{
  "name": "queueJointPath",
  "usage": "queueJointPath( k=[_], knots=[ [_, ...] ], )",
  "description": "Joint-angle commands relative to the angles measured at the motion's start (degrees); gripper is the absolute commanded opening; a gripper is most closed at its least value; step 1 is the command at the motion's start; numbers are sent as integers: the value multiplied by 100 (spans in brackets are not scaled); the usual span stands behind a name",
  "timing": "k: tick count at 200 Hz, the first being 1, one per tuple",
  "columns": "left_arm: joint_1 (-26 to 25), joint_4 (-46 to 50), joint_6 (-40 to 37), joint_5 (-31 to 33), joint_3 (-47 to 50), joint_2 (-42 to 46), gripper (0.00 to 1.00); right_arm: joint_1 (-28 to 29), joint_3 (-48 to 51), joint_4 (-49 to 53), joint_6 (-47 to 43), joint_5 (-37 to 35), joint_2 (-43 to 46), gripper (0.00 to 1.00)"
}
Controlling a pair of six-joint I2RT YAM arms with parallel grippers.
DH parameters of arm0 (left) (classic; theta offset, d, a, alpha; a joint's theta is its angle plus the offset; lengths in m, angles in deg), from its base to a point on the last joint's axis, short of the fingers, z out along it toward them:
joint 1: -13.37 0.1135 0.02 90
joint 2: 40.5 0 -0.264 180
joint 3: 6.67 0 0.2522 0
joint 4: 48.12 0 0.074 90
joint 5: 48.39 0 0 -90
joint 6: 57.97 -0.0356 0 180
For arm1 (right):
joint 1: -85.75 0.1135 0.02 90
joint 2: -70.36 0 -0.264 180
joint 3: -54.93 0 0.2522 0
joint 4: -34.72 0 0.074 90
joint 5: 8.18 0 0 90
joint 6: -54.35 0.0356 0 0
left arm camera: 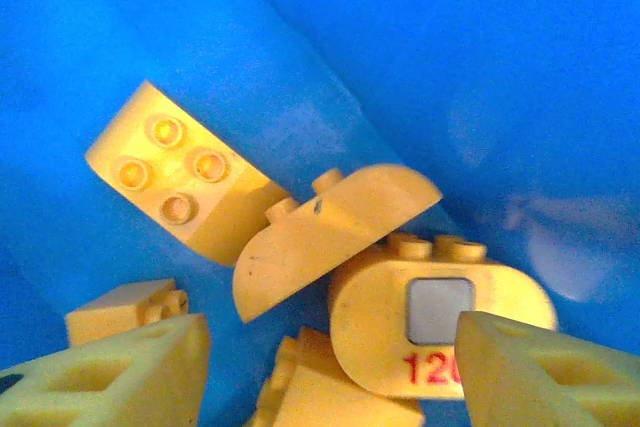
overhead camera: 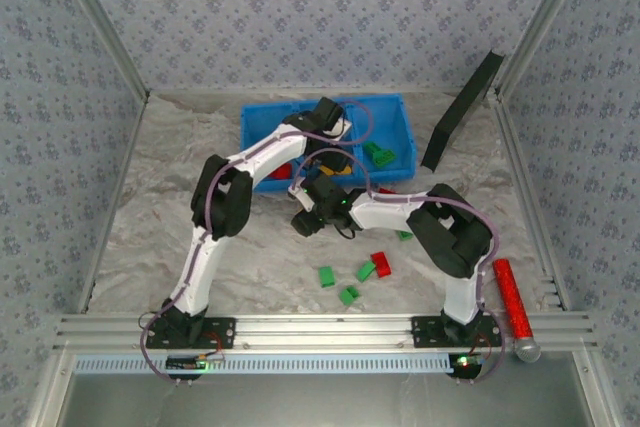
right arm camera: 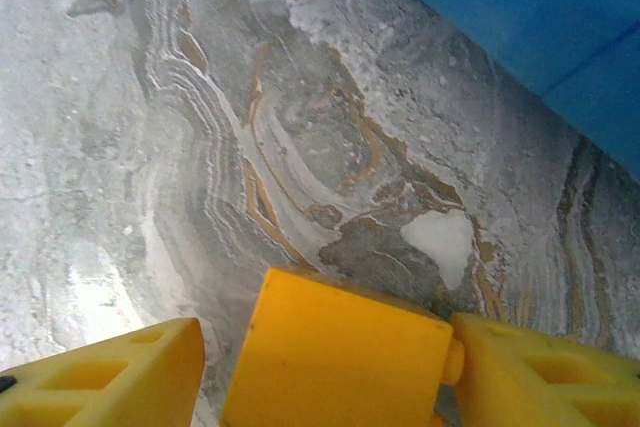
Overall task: Sort the legos into containers by color
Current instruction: Pick up the lego from the center of the table.
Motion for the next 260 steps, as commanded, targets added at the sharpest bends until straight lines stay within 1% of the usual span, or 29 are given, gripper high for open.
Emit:
queueJointPath(
  k=[1,20,33,69,89,123,142,160,179,194,216,242,260],
  knots=[
    [2,39,-6,-59,-5,718,68,15,-258,330,83,-226,-195,66],
    [-10,41,5,-124,99,1044,70,23,-340,384,100,-318,-236,61],
    [-10,-178,30,-187,251,1299,70,23,-396,412,113,-364,-249,54],
    [-10,-321,75,-272,614,1994,72,39,-450,513,96,-403,-190,41],
    [12,-419,69,-266,853,2414,74,66,-458,635,60,-456,-17,37],
    [224,-534,151,-233,1335,3163,77,7,-483,1041,21,-618,655,35],
    [460,-676,255,-113,1807,3694,81,-84,-621,1325,-94,-676,990,34],
    [681,-658,329,44,2332,4248,84,-235,-863,1446,-228,-720,1206,33],
    [858,-820,435,253,3149,4948,88,-540,-1061,1443,-346,-643,1260,33],
    [928,-807,453,390,3653,5430,89,-785,-1254,1411,-425,-515,1184,33],
    [957,-542,550,593,4165,6061,89,-1096,-1594,1365,-452,-315,900,32],
    [953,-313,831,400,4746,6793,90,-1327,-2122,1450,-454,-213,290,31],
    [917,-143,1242,214,5143,7225,89,-1387,-2506,1586,-474,-162,-176,31]
  ],
)
